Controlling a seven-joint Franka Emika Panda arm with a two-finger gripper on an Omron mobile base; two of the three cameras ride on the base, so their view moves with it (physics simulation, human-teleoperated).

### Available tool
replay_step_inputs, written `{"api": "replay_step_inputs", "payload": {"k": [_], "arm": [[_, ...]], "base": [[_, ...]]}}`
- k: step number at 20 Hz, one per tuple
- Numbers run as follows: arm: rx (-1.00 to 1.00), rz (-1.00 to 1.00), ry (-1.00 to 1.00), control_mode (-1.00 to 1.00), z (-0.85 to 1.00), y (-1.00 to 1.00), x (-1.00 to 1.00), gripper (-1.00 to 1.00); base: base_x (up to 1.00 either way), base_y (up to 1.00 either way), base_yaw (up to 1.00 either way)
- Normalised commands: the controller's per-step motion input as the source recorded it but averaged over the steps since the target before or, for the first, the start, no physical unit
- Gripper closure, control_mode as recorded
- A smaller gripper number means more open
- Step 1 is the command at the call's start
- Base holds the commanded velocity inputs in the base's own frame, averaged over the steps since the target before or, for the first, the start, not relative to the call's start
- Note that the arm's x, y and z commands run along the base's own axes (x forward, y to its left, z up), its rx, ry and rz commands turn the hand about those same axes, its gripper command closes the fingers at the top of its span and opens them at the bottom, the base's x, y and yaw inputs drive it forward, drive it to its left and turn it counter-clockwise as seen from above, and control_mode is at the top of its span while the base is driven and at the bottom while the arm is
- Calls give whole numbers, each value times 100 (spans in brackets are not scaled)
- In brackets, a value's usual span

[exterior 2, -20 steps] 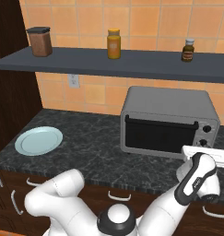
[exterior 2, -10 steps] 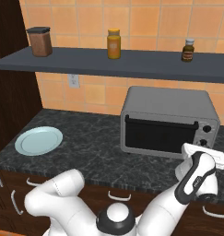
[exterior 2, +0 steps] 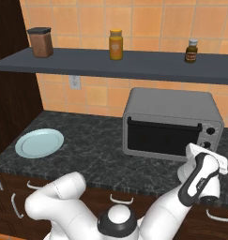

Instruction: Pick up the kebab skewer and baguette bread, and place them inside the toaster oven. Close the toaster oven door and start by setting the timer.

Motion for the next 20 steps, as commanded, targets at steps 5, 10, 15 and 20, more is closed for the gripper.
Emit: {"api": "replay_step_inputs", "payload": {"k": [5, 10, 15, 20], "arm": [[19, 0, 0, -100, 18, 0, 2, 100], [21, 0, 0, -100, 23, 0, 0, 100], [23, 0, 0, -100, 17, 0, 0, 100], [24, 0, 0, -100, 20, -6, 0, 100]], "base": [[0, 0, 0], [0, 0, 0], [0, 0, 0], [0, 0, 0]]}}
